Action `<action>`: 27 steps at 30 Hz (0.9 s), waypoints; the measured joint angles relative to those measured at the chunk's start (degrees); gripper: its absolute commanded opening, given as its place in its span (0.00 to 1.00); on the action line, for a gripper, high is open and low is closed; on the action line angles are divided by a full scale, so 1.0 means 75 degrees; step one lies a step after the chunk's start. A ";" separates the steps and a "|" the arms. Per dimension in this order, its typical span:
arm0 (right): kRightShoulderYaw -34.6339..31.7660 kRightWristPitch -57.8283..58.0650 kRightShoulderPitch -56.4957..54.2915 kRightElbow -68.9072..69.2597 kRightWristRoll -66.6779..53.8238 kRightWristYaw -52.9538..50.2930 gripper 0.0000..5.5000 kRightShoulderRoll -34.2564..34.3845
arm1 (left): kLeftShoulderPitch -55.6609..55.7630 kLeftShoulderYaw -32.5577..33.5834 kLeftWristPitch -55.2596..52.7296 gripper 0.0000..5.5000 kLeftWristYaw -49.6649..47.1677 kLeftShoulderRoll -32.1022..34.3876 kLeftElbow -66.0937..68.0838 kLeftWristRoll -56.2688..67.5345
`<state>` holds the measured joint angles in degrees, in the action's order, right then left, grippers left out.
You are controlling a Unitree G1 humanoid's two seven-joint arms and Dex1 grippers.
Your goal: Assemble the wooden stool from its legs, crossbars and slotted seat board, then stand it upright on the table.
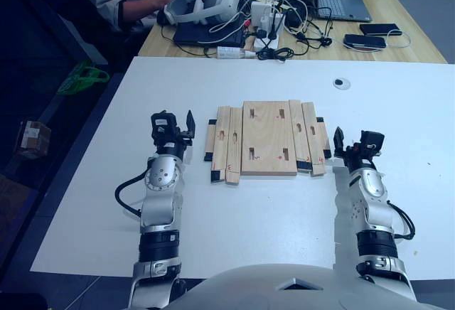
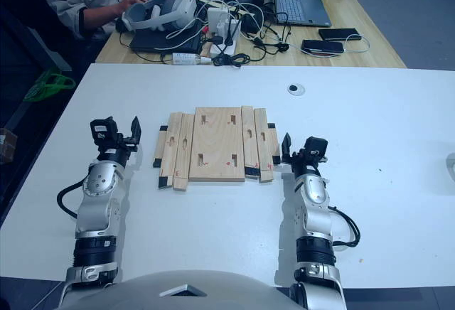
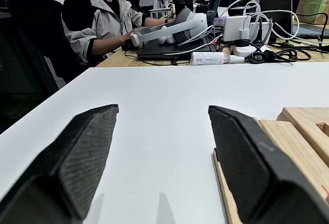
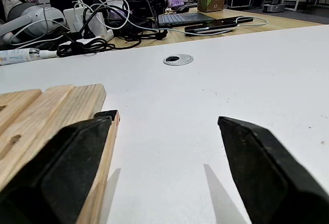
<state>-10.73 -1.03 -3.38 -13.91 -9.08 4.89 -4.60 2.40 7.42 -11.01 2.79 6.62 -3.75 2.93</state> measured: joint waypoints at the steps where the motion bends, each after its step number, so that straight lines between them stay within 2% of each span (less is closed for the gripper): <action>1: 0.0002 0.0000 0.0000 -0.0008 0.0011 -0.0006 0.70 -0.0005 | -0.0041 -0.0006 -0.0075 0.59 0.0074 -0.0001 0.0003 0.0047; 11: 0.0137 0.0002 0.0027 0.0011 0.0075 0.0081 0.70 -0.0061 | -0.0475 -0.0212 -0.0863 0.59 0.1030 0.0419 0.0082 0.0278; 17: 0.0188 0.0003 0.0152 0.0081 0.0076 0.0091 0.70 -0.0081 | -0.0667 -0.0709 -0.1728 0.59 0.1682 0.0650 0.0085 0.0373; 27: 0.0212 0.0003 0.0157 0.0099 0.0075 0.0080 0.70 -0.0101 | -0.0678 -0.0931 -0.2149 0.59 0.1783 0.1009 -0.0195 0.0294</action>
<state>-9.14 -1.01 -2.20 -13.17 -8.51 5.50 -5.35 -2.69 0.44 -27.13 16.16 14.19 -5.21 5.14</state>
